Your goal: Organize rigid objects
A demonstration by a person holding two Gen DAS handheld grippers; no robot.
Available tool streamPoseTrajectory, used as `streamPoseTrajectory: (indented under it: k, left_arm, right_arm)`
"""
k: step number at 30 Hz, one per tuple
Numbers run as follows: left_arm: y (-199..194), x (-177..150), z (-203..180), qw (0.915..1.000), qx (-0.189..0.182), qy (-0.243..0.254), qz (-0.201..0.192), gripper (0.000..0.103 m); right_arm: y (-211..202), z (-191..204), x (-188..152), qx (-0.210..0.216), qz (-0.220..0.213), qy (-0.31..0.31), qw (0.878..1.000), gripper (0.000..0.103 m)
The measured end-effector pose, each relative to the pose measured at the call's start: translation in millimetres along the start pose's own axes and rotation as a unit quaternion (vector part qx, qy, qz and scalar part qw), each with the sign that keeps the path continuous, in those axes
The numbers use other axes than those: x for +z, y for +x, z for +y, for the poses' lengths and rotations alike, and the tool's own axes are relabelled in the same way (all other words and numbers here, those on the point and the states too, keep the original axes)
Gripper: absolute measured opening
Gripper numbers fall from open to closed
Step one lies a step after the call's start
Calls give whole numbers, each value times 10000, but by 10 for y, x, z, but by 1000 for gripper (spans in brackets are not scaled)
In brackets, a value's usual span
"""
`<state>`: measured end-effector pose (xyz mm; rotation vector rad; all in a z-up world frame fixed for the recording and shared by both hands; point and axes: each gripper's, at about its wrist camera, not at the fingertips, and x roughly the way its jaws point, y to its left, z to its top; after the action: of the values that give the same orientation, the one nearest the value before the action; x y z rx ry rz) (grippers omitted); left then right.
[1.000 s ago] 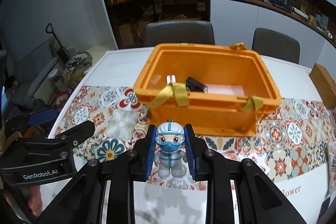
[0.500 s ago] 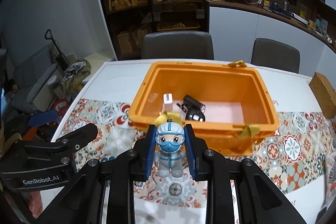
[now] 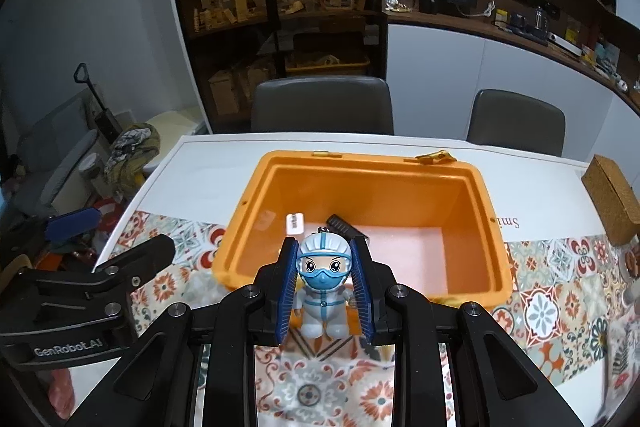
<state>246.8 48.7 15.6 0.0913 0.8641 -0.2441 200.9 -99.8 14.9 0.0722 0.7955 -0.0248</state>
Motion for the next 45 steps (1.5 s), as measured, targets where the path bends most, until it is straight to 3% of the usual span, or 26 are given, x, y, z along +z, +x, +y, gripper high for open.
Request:
streamPoseTrajectory:
  k: [6,12,22,26,31,40,42,45]
  left_arm:
    - [138,136,-33,9999,135,-9,-49,103]
    - [350,160,-55,9998,82,-51,167,103]
    - [569,136,-105,9992,181,60,363,103]
    - [608,125,-107,9989,231,87,400,103]
    - [586,86,-87,9989,208,46,419,103]
    - [295,-16,-94,9996,175,53,222,103]
    - [208,-50,-102,9996,199,101,170,103]
    - [87,-112,-109,9997,187,141,103,103]
  right_arm:
    - [181,-124,147,-108,41,96,9999,27]
    - [400,-194,223,-202,257,99,9994,27]
    - [702,-292,150,-315,593,224,9975,27]
    - [714,-293,152,-486,517,201,9973,51]
    - [641,-301,144,-621,479,183,9968,53]
    - [292,-229,9,-838,373,124,9957,74]
    - [187,-230,-31,-861,334,145,9956,83]
    - [30,-233,-96,-892,267,176,9955,85]
